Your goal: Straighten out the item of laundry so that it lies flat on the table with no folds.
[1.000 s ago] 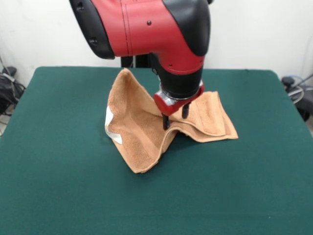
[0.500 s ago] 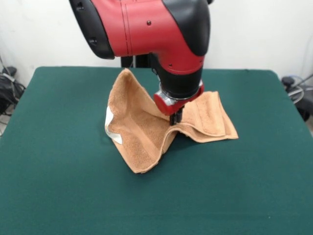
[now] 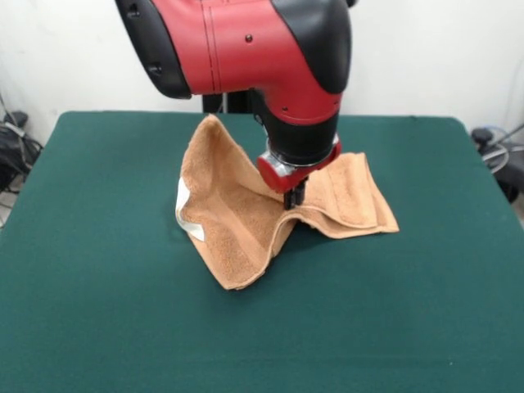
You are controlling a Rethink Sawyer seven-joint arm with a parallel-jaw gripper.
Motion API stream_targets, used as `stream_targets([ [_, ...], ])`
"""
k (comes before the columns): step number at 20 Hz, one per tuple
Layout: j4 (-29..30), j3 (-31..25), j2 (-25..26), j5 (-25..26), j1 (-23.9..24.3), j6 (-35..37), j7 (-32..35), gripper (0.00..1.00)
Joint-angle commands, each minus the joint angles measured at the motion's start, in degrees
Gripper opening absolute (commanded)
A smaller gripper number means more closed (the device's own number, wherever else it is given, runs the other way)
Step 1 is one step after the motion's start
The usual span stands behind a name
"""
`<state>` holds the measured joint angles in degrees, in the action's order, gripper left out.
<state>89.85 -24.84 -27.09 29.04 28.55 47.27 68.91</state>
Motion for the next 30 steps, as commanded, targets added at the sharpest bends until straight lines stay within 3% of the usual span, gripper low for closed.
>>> stream_targets([
  [1, 6.66, -0.42, -1.14, 0.39, 1.62, -4.16, 2.93, 0.00],
  [9, 17.41, 0.08, -7.81, 1.00, 5.27, -9.95, 4.54, 0.00],
  [15, 22.17, -0.37, -10.96, -0.13, 6.04, -11.98, 5.95, 0.00],
  [30, 22.71, -0.10, -9.15, -0.25, 4.62, -13.55, 7.23, 0.00],
])
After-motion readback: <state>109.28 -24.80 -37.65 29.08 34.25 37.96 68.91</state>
